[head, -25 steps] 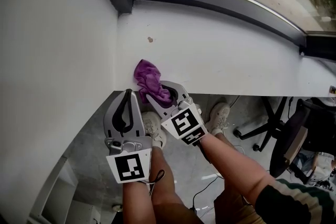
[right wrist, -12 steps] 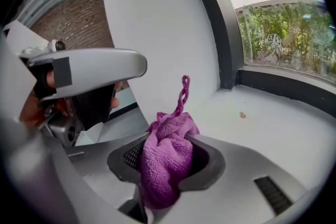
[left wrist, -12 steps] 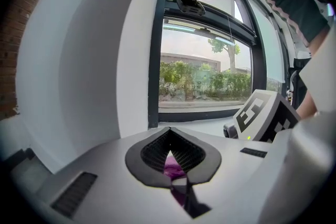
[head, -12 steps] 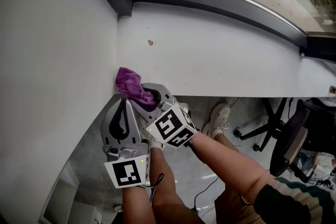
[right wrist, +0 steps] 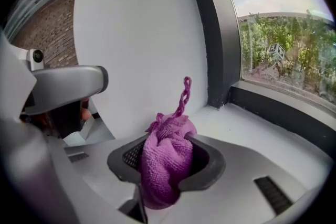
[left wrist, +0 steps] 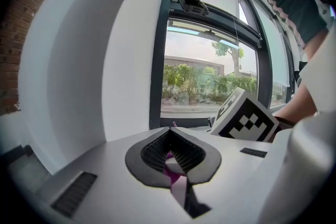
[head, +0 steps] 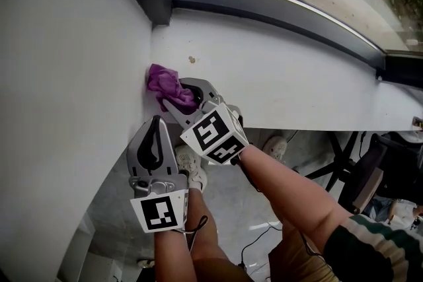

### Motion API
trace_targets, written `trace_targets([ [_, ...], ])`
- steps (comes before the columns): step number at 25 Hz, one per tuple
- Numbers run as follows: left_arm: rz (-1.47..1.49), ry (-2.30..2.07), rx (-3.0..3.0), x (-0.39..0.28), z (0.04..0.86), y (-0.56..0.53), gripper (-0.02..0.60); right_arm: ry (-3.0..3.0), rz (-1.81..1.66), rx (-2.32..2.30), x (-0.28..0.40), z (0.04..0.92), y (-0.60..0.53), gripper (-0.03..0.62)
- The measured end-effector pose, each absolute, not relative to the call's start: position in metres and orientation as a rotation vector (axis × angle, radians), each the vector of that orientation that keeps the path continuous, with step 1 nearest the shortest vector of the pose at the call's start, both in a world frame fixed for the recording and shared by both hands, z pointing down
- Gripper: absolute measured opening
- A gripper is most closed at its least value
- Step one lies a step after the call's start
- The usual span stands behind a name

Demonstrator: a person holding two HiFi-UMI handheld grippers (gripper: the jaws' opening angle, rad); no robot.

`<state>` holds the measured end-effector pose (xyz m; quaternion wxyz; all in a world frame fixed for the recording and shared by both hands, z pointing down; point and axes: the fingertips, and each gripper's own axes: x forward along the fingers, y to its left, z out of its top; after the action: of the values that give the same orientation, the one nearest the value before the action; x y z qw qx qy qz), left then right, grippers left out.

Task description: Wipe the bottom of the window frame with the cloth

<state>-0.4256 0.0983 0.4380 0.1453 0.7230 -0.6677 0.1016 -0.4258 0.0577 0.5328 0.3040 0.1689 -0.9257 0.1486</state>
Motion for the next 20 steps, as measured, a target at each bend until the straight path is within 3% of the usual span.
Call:
trace_targets([
  [20,0.35,-1.86,2.143,-0.402,0.437,0.055,0.006,-2.387,0.421,0.604,-0.367,0.542,-0.002,0.149],
])
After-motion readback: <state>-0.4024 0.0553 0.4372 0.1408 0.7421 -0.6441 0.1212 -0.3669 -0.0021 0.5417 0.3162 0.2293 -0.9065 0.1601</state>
